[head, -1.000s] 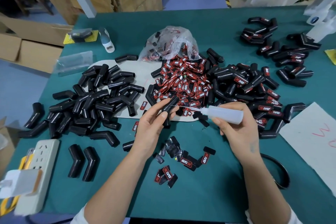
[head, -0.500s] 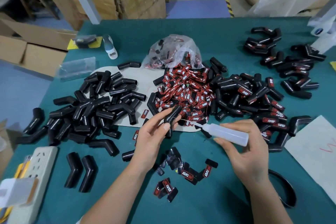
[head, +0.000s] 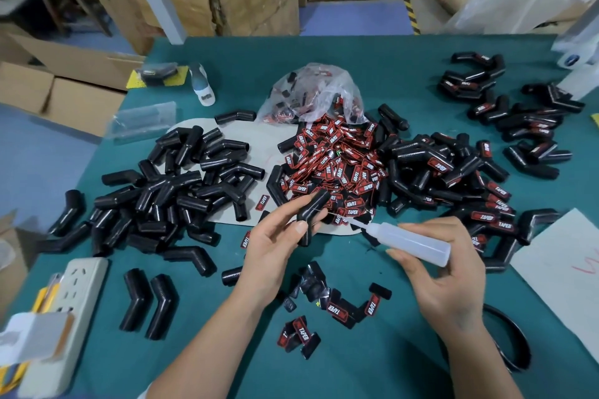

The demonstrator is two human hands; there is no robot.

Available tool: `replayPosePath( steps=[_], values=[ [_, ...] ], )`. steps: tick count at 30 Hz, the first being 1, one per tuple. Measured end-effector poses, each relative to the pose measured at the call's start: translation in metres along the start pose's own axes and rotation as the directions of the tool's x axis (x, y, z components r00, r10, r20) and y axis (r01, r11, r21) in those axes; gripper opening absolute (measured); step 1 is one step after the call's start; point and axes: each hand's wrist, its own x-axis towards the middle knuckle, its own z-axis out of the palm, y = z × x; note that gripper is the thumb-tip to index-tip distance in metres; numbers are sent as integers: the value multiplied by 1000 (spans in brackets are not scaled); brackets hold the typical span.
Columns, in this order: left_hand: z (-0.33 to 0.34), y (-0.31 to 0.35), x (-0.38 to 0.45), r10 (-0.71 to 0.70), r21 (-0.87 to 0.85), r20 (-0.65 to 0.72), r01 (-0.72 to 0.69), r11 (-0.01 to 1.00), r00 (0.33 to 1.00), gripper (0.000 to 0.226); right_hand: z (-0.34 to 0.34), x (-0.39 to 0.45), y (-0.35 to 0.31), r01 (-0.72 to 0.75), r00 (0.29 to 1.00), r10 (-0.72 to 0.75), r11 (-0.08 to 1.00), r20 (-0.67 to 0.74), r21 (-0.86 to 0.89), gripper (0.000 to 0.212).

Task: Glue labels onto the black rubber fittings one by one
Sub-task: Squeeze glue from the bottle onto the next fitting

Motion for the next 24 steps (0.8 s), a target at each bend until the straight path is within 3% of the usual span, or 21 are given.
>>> replayPosePath(
  steps=[24],
  values=[
    [6, 7, -2, 13, 29, -63, -12, 1000, 998, 46, 2, -3, -4, 32, 999, -32, 999, 2, -37, 28]
  ],
)
